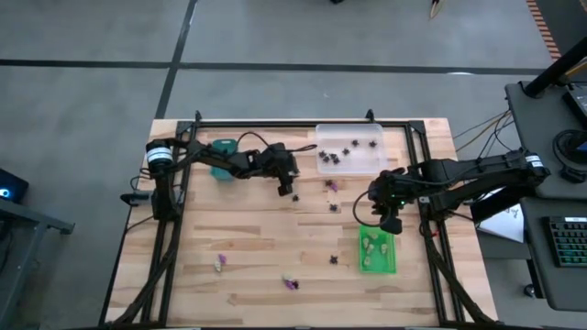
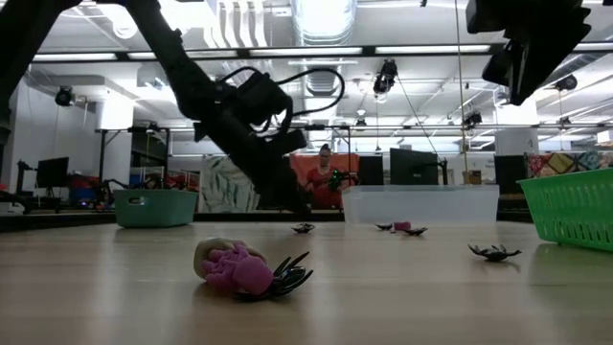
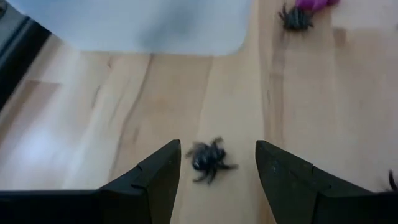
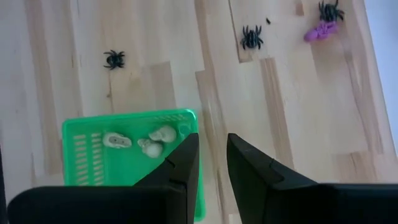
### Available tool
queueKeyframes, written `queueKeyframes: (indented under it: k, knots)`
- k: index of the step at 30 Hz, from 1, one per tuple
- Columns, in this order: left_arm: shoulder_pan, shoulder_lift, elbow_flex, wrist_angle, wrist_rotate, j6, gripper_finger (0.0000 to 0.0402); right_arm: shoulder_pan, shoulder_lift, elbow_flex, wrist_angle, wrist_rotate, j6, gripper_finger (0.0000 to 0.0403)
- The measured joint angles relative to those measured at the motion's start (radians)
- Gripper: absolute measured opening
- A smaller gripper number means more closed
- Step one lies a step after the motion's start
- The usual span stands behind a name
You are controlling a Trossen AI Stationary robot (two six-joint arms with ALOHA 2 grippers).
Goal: Sort Halloween decoration
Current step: Put the black spider toy into the white bin
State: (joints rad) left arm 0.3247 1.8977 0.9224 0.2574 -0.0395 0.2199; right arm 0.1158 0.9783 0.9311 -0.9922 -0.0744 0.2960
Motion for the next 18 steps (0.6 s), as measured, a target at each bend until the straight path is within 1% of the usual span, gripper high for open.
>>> queueKeyframes:
  k: [7,12,16,18]
  knots:
    - [0.005,0.002,-0.087,0.168,0.0,-0.038,0.0191,0.0,0.0,0.0,0.015,0.024,-0.008,0.0073]
    - [0.004,0.003,-0.095,0.189,0.0,-0.045,0.0191,0.0,0.0,0.0,0.019,0.026,-0.008,0.0073]
    - [0.005,0.042,-0.099,0.272,0.003,-0.059,0.0191,0.0,0.0,0.0,0.031,0.025,-0.008,0.0073]
    - [0.005,0.061,-0.099,0.272,-0.025,-0.061,0.0191,0.0,0.0,0.0,0.033,0.025,-0.008,0.0073]
